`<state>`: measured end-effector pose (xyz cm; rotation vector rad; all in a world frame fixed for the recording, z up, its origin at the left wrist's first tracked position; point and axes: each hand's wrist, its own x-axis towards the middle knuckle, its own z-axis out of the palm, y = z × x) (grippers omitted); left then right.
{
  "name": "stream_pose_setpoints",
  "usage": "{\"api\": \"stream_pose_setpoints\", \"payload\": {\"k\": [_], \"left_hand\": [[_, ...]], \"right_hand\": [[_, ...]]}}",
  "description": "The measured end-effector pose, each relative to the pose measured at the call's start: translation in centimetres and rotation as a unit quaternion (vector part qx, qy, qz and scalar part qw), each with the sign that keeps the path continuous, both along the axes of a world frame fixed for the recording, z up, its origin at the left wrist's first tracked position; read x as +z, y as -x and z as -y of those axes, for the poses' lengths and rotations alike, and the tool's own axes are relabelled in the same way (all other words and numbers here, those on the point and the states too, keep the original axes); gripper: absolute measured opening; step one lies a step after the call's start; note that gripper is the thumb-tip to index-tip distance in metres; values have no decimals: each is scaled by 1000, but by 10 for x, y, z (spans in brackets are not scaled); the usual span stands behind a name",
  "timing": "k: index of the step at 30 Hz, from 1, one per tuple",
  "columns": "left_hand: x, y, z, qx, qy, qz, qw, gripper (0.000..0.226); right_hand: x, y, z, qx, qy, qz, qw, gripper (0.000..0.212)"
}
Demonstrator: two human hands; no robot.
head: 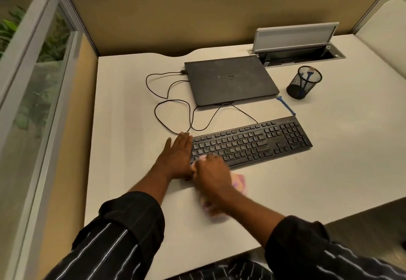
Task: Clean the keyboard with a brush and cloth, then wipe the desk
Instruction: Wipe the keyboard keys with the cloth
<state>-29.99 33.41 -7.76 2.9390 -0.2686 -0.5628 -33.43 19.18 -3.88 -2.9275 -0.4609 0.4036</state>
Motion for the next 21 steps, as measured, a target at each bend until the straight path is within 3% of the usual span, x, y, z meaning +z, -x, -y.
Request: {"api": "stream_pose_setpoints", "payload": {"k": [2,5,12,15,19,21], "left_hand": [[1,-1,0,1,5,-4,1000,107],[-1,0,-2,-2,7,-9,1000,132],[-4,-4,-3,-18,-1,14,1000,146],[0,-9,10,-40,-3,31,999,144],[4,-19,51,-48,43,25,998,122],[3,-21,62,-44,40,30,998,118]], "right_hand": [[-1,6,-5,41,12,6,999,36],[4,-7,14,62,25,0,998,35],[12,-56,99,-93,110,13,989,28],[14,-50,75,-73,117,-3,990,26],[20,-34,42,7,61,-33,998,38],[22,-36,53,22,34,-31,999,34]]}}
